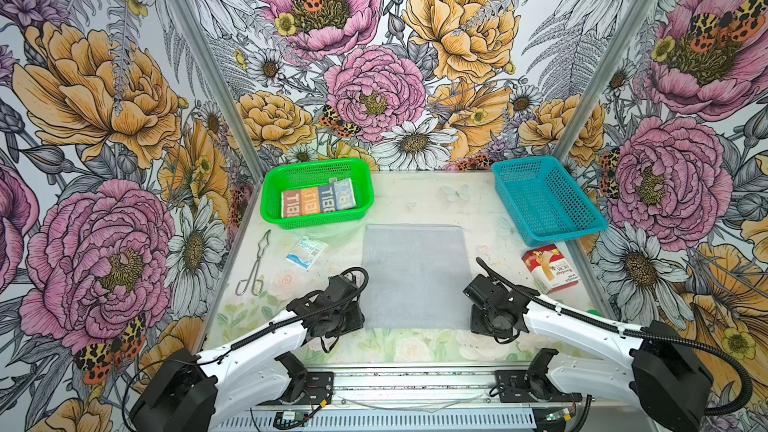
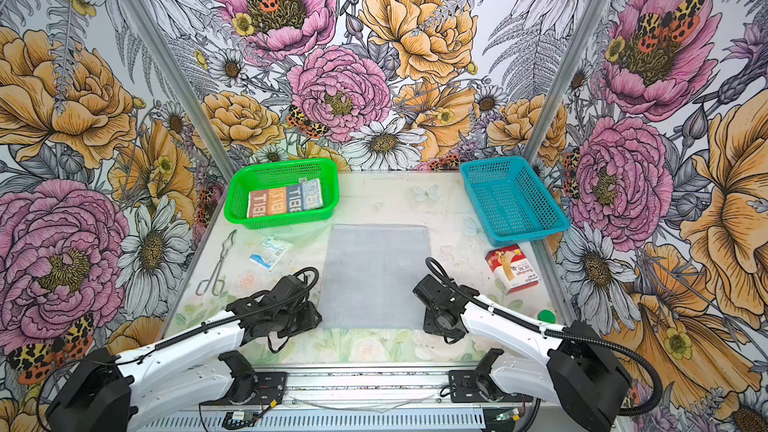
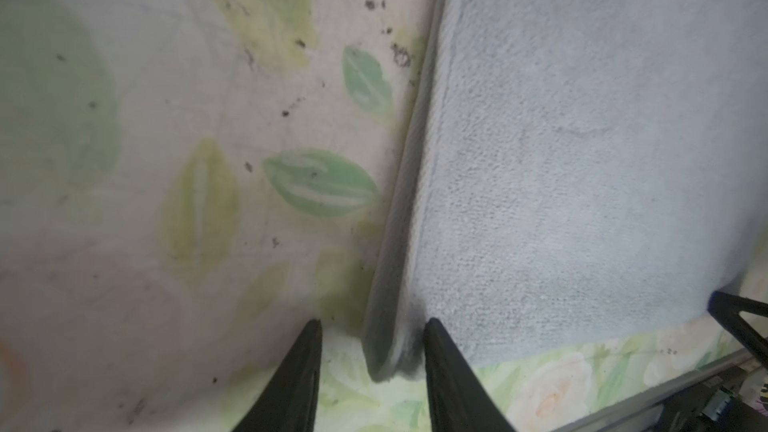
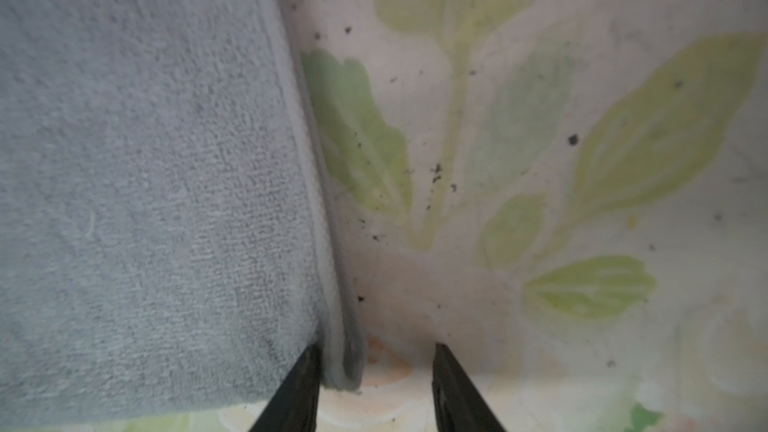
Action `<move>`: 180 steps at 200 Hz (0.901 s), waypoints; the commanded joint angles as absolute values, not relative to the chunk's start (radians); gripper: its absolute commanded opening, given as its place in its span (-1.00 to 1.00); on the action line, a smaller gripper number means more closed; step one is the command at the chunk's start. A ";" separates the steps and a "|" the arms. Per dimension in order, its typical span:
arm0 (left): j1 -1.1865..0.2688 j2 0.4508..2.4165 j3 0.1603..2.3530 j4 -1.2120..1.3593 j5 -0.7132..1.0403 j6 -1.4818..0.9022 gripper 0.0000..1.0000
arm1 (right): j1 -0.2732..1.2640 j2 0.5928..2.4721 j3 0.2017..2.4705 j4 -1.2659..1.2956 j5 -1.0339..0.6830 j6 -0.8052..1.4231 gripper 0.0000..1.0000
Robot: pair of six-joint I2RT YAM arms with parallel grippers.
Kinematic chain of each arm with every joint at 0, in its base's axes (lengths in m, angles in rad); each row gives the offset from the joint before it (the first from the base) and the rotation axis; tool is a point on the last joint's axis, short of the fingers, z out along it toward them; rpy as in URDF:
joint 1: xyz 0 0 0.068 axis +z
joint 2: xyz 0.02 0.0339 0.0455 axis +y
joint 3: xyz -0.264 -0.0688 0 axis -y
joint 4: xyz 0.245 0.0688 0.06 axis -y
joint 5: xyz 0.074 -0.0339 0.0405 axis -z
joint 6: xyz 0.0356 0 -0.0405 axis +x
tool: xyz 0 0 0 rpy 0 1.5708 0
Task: Fold and stack the towels
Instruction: 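Lower both grippers to the towel's near corners and pinch them, then lift the near edge and fold it over onto the far edge with both grippers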
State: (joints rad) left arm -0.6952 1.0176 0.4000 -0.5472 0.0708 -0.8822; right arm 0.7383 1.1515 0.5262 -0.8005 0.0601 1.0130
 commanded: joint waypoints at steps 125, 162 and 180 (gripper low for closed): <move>-0.781 0.986 0.392 -0.623 0.108 -0.954 -1.00 | 0.762 1.004 0.432 -0.778 -0.077 1.099 -1.00; -0.939 0.897 0.397 -0.760 0.070 -1.122 -1.00 | 0.867 0.814 0.438 -1.081 -0.069 1.202 -1.00; -1.006 0.843 0.420 -0.846 0.030 -1.192 -1.00 | 0.880 0.731 0.466 -1.187 -0.077 1.219 -1.00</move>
